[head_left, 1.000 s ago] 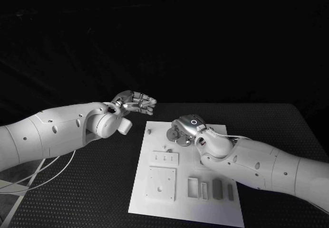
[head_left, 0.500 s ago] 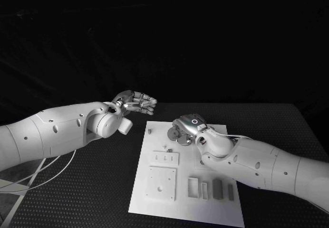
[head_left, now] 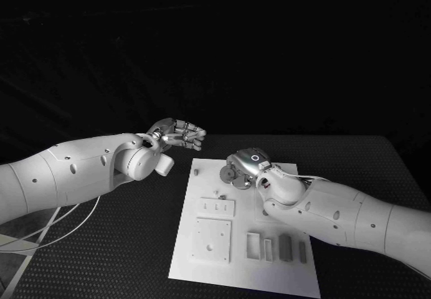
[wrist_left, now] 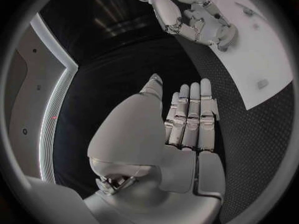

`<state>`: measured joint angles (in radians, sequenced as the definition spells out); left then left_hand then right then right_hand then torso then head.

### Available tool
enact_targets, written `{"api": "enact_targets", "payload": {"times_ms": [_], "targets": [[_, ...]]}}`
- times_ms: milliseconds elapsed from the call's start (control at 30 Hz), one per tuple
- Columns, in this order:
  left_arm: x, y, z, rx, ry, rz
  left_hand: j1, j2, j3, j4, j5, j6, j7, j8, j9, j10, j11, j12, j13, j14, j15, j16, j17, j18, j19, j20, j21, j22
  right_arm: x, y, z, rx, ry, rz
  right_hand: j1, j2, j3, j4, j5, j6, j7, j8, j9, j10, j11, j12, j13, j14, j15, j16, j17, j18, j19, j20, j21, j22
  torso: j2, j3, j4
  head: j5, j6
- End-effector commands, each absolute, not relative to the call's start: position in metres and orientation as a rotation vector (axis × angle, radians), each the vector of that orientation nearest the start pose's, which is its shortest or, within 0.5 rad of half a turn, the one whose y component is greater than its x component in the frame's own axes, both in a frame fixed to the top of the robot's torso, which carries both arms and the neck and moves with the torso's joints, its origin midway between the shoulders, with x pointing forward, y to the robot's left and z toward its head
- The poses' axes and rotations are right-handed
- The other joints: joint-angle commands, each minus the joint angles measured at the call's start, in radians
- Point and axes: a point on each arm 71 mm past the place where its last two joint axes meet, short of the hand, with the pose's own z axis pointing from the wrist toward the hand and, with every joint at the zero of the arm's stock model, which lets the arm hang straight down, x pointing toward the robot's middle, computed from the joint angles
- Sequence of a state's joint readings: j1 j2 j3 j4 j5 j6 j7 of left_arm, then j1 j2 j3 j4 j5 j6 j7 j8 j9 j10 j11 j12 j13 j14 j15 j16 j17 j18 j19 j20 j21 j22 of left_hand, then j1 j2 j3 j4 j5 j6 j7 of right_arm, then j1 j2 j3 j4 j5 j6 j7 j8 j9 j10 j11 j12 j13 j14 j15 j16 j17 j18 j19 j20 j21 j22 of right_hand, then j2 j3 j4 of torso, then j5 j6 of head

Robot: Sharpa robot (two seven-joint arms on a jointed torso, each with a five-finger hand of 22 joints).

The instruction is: Assemble the parts on the task board

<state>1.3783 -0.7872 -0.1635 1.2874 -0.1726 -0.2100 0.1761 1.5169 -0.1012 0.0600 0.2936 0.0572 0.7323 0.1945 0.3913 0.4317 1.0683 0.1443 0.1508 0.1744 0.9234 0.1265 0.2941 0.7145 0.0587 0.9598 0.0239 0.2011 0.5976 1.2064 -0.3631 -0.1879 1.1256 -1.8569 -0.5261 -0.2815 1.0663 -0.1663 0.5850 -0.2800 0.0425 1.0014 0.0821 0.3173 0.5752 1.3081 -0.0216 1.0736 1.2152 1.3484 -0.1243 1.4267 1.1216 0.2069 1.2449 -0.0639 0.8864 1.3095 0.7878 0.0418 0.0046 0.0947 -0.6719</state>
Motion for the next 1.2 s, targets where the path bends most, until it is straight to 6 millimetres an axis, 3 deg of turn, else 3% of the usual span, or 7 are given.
{"api": "enact_targets", "payload": {"times_ms": [33, 700, 833, 1200], "targets": [[0.5437, 0.2479, -0.1528, -0.922, 1.620, -1.274, -0.002, 0.001, -0.006, -0.002, -0.006, -0.007, 0.019, -0.005, 0.001, 0.003, 0.005, -0.006, 0.002, 0.003, 0.006, -0.004, 0.001, 0.016, -0.002, 0.008, -0.006, 0.001, 0.5183, -0.0597, -0.2245, -0.485, 1.390, 0.433, 0.006, -0.004, 0.005, 0.003, 0.006, 0.016, 0.003, 0.002, 0.016, 0.001, -0.005, -0.007, -0.002, -0.001, -0.007, 0.001, -0.002, 0.055, 0.000, -0.004, -0.001, 0.013, 0.000, -0.0010, -0.0004, 0.001, 0.001], [0.5434, 0.2477, -0.1532, -0.924, 1.627, -1.274, -0.003, 0.000, -0.007, -0.002, -0.006, -0.007, 0.019, -0.005, 0.002, 0.003, 0.005, -0.007, 0.002, 0.002, 0.006, -0.006, 0.002, 0.016, -0.003, 0.008, -0.007, 0.001, 0.5217, -0.0586, -0.2245, -0.478, 1.423, 0.437, 0.003, -0.013, 0.010, 0.007, 0.006, 0.005, 0.006, -0.005, 0.017, -0.013, -0.002, -0.033, -0.016, -0.012, -0.005, -0.010, -0.025, 0.055, -0.003, -0.003, -0.006, 0.011, 0.000, 0.0003, -0.0004, 0.001, -0.001], [0.5433, 0.2480, -0.1532, -0.924, 1.626, -1.273, -0.003, -0.001, -0.007, -0.002, -0.006, -0.008, 0.019, -0.005, 0.002, 0.002, 0.005, -0.007, 0.002, 0.002, 0.006, -0.006, 0.002, 0.016, -0.003, 0.008, -0.008, 0.001, 0.5229, -0.0593, -0.2248, -0.469, 1.436, 0.443, 0.003, -0.021, 0.018, 0.009, 0.006, -0.049, 0.023, -0.039, 0.004, -0.037, 0.013, -0.071, -0.037, -0.033, 0.009, -0.032, -0.063, 0.055, -0.014, 0.000, -0.017, 0.007, 0.000, -0.0003, -0.0008, 0.000, -0.002], [0.5432, 0.2481, -0.1530, -0.925, 1.625, -1.272, -0.004, -0.001, -0.008, -0.002, -0.006, -0.008, 0.019, -0.005, 0.002, 0.002, 0.005, -0.008, 0.002, 0.001, 0.007, -0.007, 0.002, 0.016, -0.003, 0.008, -0.008, 0.001, 0.5250, -0.0607, -0.2269, -0.463, 1.465, 0.443, 0.002, -0.027, 0.021, 0.012, 0.006, -0.088, 0.040, -0.067, -0.012, -0.043, 0.030, -0.088, -0.047, -0.058, 0.025, -0.061, -0.112, 0.055, -0.025, 0.007, -0.029, 0.004, 0.000, 0.0001, -0.0004, -0.001, -0.004]]}}
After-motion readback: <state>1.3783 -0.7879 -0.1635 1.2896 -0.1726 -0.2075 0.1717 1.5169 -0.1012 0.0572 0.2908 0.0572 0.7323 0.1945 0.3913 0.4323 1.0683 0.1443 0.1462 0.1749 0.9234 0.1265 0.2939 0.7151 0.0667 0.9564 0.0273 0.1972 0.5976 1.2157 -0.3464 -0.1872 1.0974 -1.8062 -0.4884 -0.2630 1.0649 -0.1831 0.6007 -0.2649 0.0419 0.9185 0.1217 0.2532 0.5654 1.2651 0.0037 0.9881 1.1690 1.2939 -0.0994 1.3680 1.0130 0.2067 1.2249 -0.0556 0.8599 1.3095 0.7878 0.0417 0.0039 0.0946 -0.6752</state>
